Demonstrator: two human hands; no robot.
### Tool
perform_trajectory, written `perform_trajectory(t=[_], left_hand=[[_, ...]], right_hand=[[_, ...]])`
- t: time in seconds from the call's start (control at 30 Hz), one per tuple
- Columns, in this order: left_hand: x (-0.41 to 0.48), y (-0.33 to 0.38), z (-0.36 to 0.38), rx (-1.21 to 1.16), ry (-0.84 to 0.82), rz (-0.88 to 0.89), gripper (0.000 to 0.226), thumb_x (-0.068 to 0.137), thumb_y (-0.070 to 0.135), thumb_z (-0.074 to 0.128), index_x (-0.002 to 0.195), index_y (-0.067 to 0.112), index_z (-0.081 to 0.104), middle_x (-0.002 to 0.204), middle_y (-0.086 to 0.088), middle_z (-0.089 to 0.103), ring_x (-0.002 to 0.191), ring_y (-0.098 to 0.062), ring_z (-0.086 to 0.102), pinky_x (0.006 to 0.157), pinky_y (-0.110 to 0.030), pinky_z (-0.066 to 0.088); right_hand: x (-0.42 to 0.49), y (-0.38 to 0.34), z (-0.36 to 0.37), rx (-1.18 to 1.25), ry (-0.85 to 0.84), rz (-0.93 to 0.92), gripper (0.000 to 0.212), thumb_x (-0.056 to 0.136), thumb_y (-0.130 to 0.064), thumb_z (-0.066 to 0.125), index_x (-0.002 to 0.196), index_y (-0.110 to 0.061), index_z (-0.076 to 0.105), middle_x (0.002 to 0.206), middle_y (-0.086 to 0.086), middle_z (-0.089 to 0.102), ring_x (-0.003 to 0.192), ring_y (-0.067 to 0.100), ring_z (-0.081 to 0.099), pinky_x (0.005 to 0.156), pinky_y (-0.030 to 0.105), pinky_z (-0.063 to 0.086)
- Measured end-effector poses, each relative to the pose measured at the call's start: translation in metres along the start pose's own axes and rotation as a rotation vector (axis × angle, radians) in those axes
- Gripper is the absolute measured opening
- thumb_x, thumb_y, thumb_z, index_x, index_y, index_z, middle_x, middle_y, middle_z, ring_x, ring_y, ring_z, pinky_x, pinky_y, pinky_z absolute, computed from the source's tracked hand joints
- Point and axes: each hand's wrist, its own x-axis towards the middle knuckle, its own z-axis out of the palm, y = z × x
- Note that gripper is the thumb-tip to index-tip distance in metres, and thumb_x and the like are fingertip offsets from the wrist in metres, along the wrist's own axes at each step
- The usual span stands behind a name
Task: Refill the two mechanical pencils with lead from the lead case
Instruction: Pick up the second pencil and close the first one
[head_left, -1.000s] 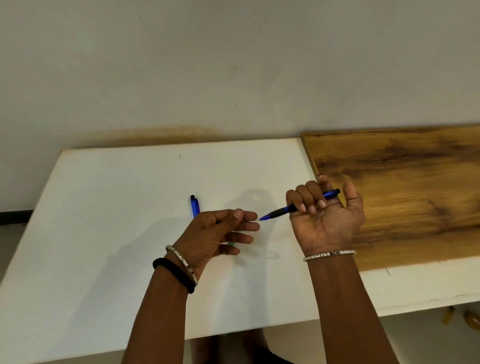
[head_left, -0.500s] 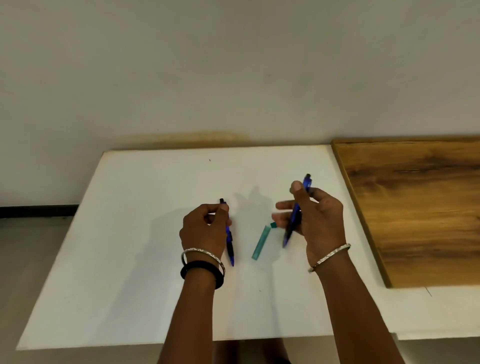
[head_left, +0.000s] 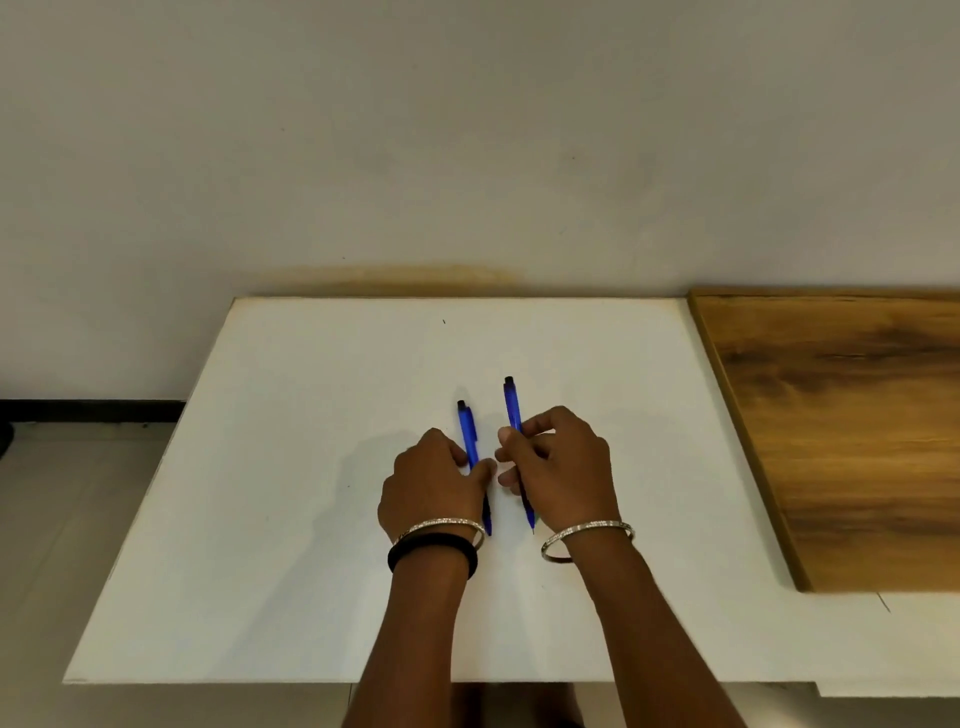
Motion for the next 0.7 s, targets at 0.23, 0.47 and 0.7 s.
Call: perform_trajectory(t=[0.23,0.47,0.7], left_hand=[[0.003,-0.006,-0.005,-0.019,0.005,-0.032,0.025,0.072,0.048,0.068,0.080,0.024,0.068,0.077,0.004,0.068,0.062,-0.018,0.056,0.049,-0.021,0.034],[0.012,-0.009,-0.017,-0.308,-0.029,-0.029,0.013,0.072,0.039,0.069,0.070,0.026,0.067,0.062,0.013,0.063,0.062,-0.009,0.060,0.051,-0.018,0.038],[0.013,-0.006,-0.024,-0.567,-0.120,0.034,0.010,0.077,0.028,0.071,0.076,0.019,0.070,0.071,0.001,0.073,0.071,-0.016,0.069,0.068,-0.031,0.057]], right_hand=[[-0.001,0.002,0.011,-0.427,0.063,-0.030,0.030,0.081,-0.049,0.065,0.071,-0.021,0.059,0.069,-0.007,0.063,0.077,0.020,0.065,0.070,0.034,0.054],[-0.004,-0.004,0.022,-0.649,0.087,0.012,0.035,0.085,-0.051,0.060,0.085,-0.017,0.058,0.084,0.002,0.066,0.078,0.022,0.064,0.062,0.028,0.048],[-0.007,-0.008,0.026,-0.700,0.097,0.128,0.042,0.083,-0.061,0.057,0.089,-0.020,0.056,0.091,0.001,0.066,0.081,0.020,0.065,0.058,0.027,0.040]])
